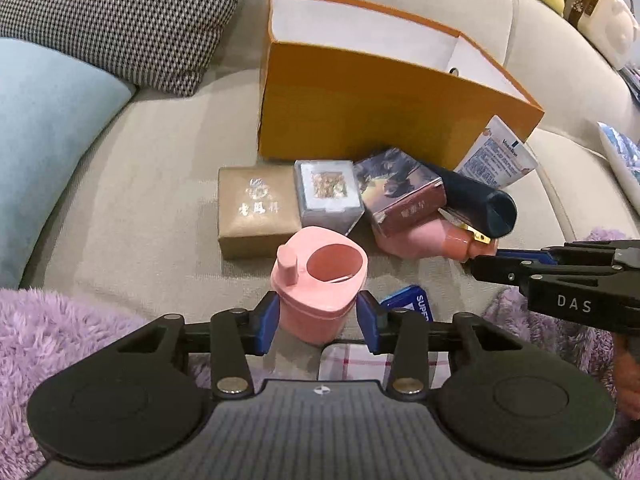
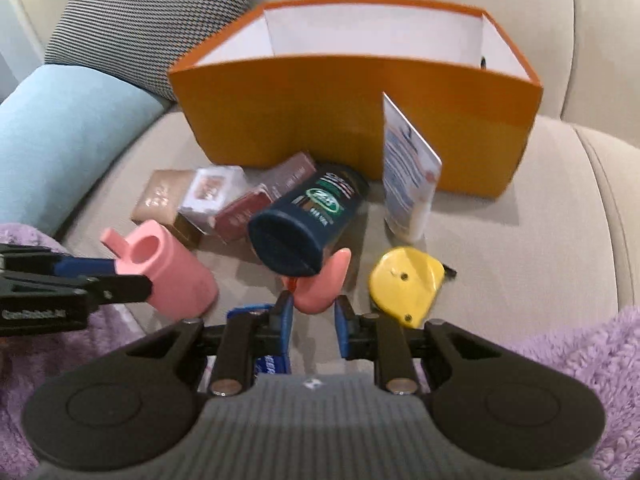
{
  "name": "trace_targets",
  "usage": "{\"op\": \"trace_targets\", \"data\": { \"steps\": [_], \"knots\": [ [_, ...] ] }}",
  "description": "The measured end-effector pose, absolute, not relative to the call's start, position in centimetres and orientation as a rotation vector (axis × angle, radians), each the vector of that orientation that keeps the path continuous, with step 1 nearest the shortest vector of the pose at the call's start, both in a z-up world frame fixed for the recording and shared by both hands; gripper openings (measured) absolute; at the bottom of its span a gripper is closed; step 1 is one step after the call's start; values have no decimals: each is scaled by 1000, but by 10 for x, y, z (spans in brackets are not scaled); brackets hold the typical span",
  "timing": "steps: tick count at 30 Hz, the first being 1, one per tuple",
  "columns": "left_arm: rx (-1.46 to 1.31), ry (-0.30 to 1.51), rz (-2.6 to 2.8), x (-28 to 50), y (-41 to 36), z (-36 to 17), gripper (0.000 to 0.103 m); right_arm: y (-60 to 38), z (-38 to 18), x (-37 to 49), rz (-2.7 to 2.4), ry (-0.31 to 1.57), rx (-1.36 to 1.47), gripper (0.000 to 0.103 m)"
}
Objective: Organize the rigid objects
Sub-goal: 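Lift the pink cup with the left tool while the right tool lifts the pink bottle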
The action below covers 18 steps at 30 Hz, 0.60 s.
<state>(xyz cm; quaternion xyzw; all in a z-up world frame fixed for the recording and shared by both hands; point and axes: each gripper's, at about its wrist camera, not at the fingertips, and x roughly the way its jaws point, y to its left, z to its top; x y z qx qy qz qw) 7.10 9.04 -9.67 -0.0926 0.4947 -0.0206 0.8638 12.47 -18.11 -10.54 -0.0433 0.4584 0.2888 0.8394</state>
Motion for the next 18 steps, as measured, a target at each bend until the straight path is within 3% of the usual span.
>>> {"op": "trace_targets", "data": {
  "steps": [1,2,3,7,11,15,18],
  "knots": [
    [-197,1027,-54,70,90,-95,32,-171,-106,127,621,961,-87,23],
    [-207,1016,-69,69,90,-94,14,-171,-103,126,632,952,-82,23],
    [-211,1010,-76,68,91,-94,5,-167,-105,128,642,945,-77,23],
    [-215,1035,-48,73,89,-98,5,-158,-106,129,664,903,-86,22],
    [-219,1024,-69,71,89,-96,12,-155,-106,133,674,876,-72,24],
    [-191,1007,-114,69,85,-93,38,-152,-112,137,676,902,-52,26],
    [-148,1001,-155,72,78,-90,51,-148,-114,138,677,898,-52,27]
  ]
}}
